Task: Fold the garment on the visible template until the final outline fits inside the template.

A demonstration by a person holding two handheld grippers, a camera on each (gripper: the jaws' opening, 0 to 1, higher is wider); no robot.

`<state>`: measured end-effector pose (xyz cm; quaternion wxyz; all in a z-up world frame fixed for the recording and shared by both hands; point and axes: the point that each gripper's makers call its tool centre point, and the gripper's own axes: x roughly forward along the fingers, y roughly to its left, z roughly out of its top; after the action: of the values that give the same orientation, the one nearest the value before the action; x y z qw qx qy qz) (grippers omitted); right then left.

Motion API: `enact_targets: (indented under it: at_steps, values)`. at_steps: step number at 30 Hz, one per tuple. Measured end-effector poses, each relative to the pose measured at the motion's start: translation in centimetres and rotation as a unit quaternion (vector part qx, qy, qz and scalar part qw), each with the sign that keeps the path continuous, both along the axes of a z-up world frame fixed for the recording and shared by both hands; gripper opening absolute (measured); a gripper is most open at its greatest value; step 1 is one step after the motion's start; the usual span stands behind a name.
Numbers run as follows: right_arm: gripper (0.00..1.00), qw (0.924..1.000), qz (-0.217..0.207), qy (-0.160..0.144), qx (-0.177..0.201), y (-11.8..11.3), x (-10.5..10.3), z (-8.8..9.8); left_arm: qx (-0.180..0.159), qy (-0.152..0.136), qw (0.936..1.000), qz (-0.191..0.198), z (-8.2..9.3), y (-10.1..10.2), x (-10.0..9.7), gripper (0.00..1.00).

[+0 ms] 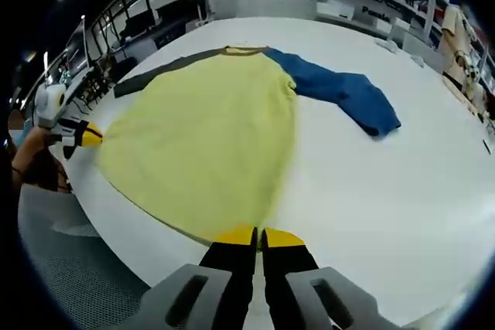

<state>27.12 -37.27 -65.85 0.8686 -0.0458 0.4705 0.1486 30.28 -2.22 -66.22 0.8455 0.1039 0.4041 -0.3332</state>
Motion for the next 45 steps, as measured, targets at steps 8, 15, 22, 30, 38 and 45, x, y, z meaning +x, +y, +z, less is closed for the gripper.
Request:
enact_targets:
  at_steps: [8, 15, 22, 30, 38, 45]
  values:
    - [0.00, 1.0000, -0.001, 0.000, -0.001, 0.0, -0.1, -0.2, -0.002, 0.010, 0.9999, 0.001, -0.1, 0.3, -1.5, 0.16]
    - [0.00, 1.0000, -0.001, 0.002, -0.001, -0.1, 0.0, -0.4, -0.002, 0.032, 0.9995, -0.003, -0.9, -0.3, -2.5, 0.16]
    - [0.00, 1.0000, 0.001, 0.005, -0.003, -0.1, -0.1, -0.5, -0.010, 0.047, 0.9988, 0.008, -1.2, -0.5, -2.6, 0.12]
    - [0.00, 1.0000, 0.003, 0.005, -0.007, -0.1, -0.1, -0.1, 0.002, 0.048, 0.9988, -0.005, -1.2, -0.6, -3.4, 0.01]
    - [0.00, 0.9994, 0.018, 0.024, -0.014, 0.1, -1.4, -0.3, 0.019, 0.052, 0.9984, -0.005, -1.2, -0.3, -4.2, 0.01]
    - [0.00, 0.9992, 0.019, 0.029, -0.017, 0.0, -1.7, -0.7, 0.024, 0.052, 0.9983, -0.011, -1.4, -0.3, -4.7, 0.01]
